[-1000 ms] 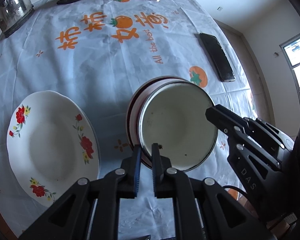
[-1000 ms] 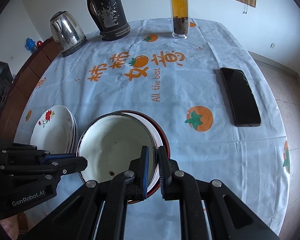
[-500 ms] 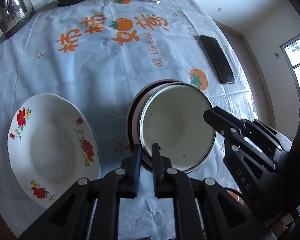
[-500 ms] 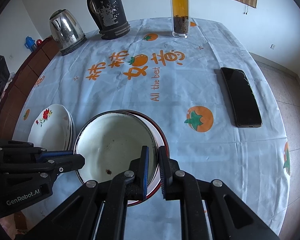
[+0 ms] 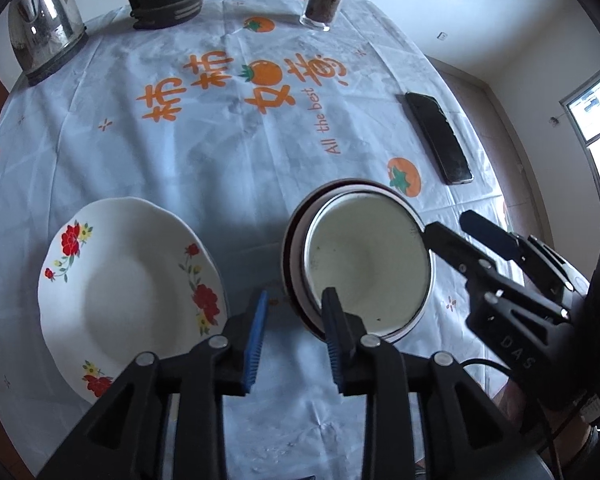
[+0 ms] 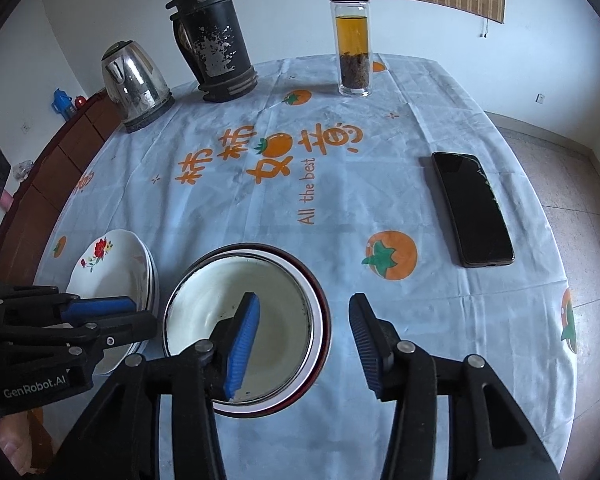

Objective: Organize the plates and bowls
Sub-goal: 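Open both tools and regrip the nested bowl stack rim, then lift the nested bowl stack with both tools toward the plate stack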

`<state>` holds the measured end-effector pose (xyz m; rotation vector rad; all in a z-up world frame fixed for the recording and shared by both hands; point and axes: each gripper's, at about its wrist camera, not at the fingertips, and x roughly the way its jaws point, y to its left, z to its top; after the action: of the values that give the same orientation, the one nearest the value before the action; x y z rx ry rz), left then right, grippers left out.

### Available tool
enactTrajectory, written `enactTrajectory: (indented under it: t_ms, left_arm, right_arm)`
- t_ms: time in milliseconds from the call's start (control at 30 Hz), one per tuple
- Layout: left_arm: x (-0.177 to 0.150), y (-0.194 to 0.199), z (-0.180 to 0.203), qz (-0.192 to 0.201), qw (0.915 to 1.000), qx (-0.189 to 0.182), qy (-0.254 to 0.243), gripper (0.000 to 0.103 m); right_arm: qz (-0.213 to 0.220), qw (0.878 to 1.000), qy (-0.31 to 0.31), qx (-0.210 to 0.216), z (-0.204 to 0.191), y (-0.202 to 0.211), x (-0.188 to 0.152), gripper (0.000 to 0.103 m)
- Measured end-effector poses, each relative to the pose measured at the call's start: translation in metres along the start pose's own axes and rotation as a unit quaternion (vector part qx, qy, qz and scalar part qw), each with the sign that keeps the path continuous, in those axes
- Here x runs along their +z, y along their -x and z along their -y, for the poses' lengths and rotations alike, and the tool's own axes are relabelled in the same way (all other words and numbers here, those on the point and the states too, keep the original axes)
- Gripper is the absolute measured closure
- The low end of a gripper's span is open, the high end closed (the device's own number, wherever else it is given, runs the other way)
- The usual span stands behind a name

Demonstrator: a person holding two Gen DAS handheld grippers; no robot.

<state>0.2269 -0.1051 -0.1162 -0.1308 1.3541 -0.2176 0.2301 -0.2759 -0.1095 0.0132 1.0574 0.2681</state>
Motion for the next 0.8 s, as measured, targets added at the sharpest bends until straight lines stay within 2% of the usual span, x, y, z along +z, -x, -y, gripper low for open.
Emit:
enactTrajectory:
  t_ms: [133,300,700,733,800]
  left_arm:
    - [-0.005,-0.01,-0.005,-0.012,0.9997,-0.011,0.015,0.075]
    - [-0.004,-0.015,-0.001,-0.011,0.9995,-0.021,0.02,0.062]
    - [-0.004,-0.036,0.007,-0.036,0.9989,-0.026,0.011,0.062]
    - [-0.004,-0.037,0.007,-0.038,0.9989,-0.027,0.011,0.063]
    - [-0.004,-0.04,0.008,-0.038,0.999,-0.024,0.007,0.068]
  right_arm:
    - [-0.01,1.0,-0.013,0.001,0.009,-0.004,-0.003,0.053]
    - [-0.023,1.0,-0.016,0.012,0.009,-0.008,-0.01,0.053]
    - [-0.044,0.998,-0.033,0.031,0.018,-0.022,-0.018,0.054]
    - [-0.044,0.998,-0.032,0.032,0.017,-0.022,-0.018,0.054]
    - [-0.045,0.998,-0.029,0.033,0.015,-0.024,-0.017,0.064]
